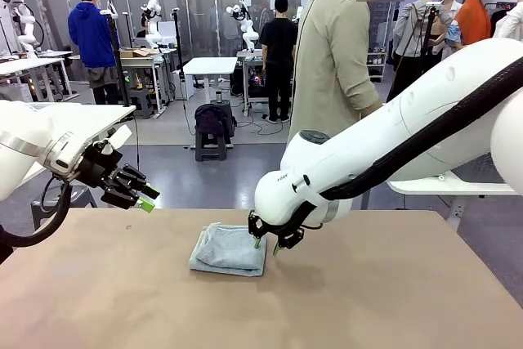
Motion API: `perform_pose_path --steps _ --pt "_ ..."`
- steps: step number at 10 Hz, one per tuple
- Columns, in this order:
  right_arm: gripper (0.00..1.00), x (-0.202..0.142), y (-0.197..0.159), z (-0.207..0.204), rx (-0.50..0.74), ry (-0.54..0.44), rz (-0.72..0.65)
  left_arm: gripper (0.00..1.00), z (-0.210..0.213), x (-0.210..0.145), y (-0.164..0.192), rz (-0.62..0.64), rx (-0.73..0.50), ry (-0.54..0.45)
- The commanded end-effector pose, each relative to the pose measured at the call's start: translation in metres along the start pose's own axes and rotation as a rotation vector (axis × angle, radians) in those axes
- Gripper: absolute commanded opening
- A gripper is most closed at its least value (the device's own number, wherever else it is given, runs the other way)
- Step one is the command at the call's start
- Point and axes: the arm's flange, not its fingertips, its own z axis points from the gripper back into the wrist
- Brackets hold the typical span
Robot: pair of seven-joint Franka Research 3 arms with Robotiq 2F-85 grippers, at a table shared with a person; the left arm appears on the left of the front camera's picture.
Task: Fold the towels and place them in the basket.
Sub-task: Place the folded Towel with hook on the right side of the table.
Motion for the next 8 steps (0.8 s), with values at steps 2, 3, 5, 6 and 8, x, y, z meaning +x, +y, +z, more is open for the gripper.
perform_pose_path --steps 2,3,5,6,8 --pt "0.52 0.0027 0.0110 -0.0166 -0.005 -0.048 0.033 0.60 0.0013 0.0020 -0.0006 0.008 0.000 0.011" --pt "0.52 0.0031 0.0126 -0.0173 0.001 -0.051 0.042 0.60 0.0013 0.0020 -0.0006 0.008 0.000 0.011" --pt "0.52 0.0030 0.0156 -0.0189 -0.008 -0.047 0.056 0.60 0.0013 0.0020 -0.0006 0.008 0.000 0.011" --pt "0.52 0.0024 0.0157 -0.0211 -0.010 -0.035 0.059 0.60 0.0013 0.0020 -0.0006 0.008 0.000 0.011" --pt "0.32 0.0022 0.0163 -0.0202 -0.020 -0.032 0.062 0.60 0.0013 0.0020 -0.0006 0.008 0.000 0.011"
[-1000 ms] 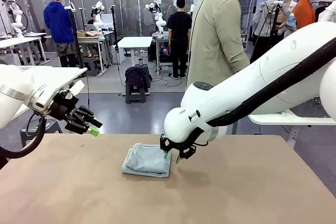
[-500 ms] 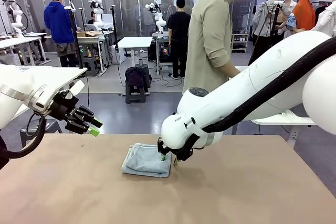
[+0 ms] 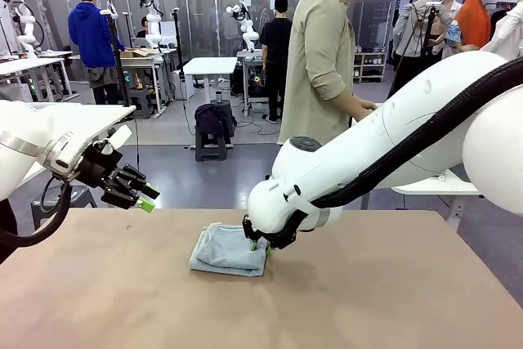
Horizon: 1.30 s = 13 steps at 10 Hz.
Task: Fold the towels and place them in the basket.
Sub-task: Place the folded Towel with hook on the right side of the table.
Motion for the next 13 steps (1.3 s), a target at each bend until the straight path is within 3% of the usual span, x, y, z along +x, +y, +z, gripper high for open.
perform_pose_path --steps 1,2,3,4,5,13 --pt "0.14 0.002 0.005 -0.002 -0.015 -0.010 0.014 0.60 0.001 0.002 -0.001 0.008 0.000 0.011" --pt "0.27 0.001 0.005 -0.002 -0.014 -0.006 0.014 0.60 0.001 0.002 -0.001 0.008 0.000 0.011" --pt "0.00 0.000 0.005 -0.002 -0.014 0.000 0.017 0.60 0.001 0.002 -0.001 0.008 0.000 0.011" --pt "0.08 -0.001 0.005 -0.001 -0.021 0.009 0.029 0.60 0.001 0.002 -0.001 0.008 0.000 0.011" --pt "0.00 -0.001 0.006 0.000 -0.026 0.020 0.041 0.60 0.001 0.002 -0.001 0.008 0.000 0.011" --pt "0.00 0.000 0.005 0.002 -0.015 0.031 0.043 0.60 0.001 0.002 -0.001 0.008 0.000 0.011"
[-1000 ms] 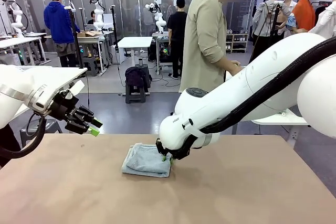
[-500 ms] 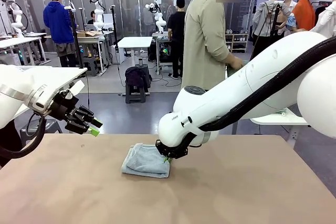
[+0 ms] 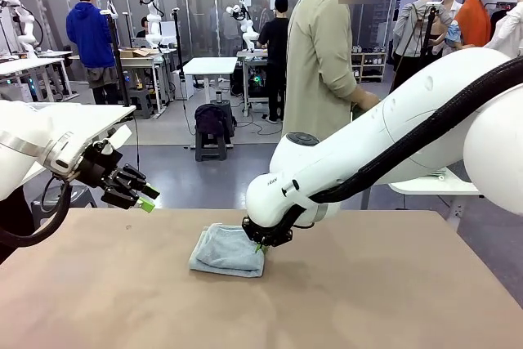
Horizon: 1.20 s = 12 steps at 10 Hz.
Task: Fold the towels and place them in the basket.
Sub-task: Place the folded Towel with hook on the right side of the table.
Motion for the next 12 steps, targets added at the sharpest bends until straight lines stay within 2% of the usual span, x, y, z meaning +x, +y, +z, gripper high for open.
perform_pose_path --steps 1,3,4,6,9,12 --pt "0.00 -0.001 0.000 -0.001 0.002 -0.005 -0.005 0.60 0.001 0.002 -0.001 0.008 0.000 0.011" --pt "0.00 -0.001 0.000 -0.001 0.002 -0.005 -0.005 0.60 0.001 0.002 -0.001 0.008 0.000 0.011" --pt "0.05 0.000 0.000 0.000 0.000 0.000 0.000 0.60 0.001 0.002 -0.001 0.008 0.000 0.011" --pt "0.05 -0.003 -0.011 0.011 0.000 -0.012 0.084 0.60 0.001 0.002 -0.001 0.008 0.000 0.011" --pt "0.05 0.008 -0.065 0.049 0.030 -0.003 0.211 0.60 0.001 0.002 -0.001 0.008 0.000 0.011" --pt "0.05 0.035 -0.137 0.083 -0.007 -0.047 0.201 0.60 0.001 0.002 -0.001 0.008 0.000 0.011"
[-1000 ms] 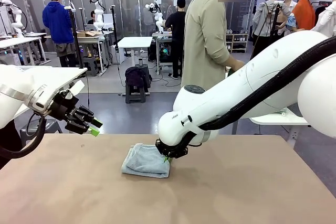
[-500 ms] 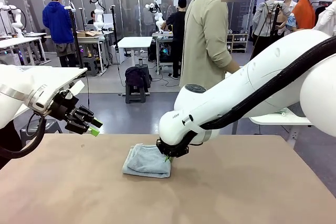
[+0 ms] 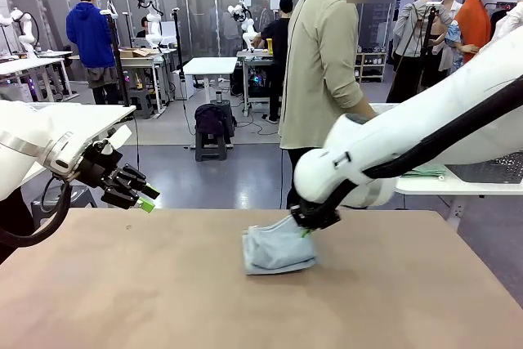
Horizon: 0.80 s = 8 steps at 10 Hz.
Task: Fold the towels and place them in the basket.
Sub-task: Place the folded Towel with hook on the right side of the table.
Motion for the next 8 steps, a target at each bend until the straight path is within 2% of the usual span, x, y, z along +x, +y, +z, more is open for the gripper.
perform_pose_path --steps 1,3,5,8 --pt "0.05 0.001 -0.049 0.010 -0.007 -0.003 -0.005 0.60 0.001 0.002 -0.001 0.008 0.000 0.011" --pt "0.05 0.009 -0.100 0.021 -0.055 -0.015 0.033 0.60 0.001 0.002 -0.001 0.008 0.000 0.011" --pt "0.05 0.020 -0.150 0.028 -0.099 -0.021 -0.003 0.60 0.001 0.002 -0.001 0.008 0.000 0.011" --pt "0.05 0.033 -0.206 0.035 -0.127 0.001 0.002 0.60 0.001 0.002 -0.001 0.008 0.000 0.011"
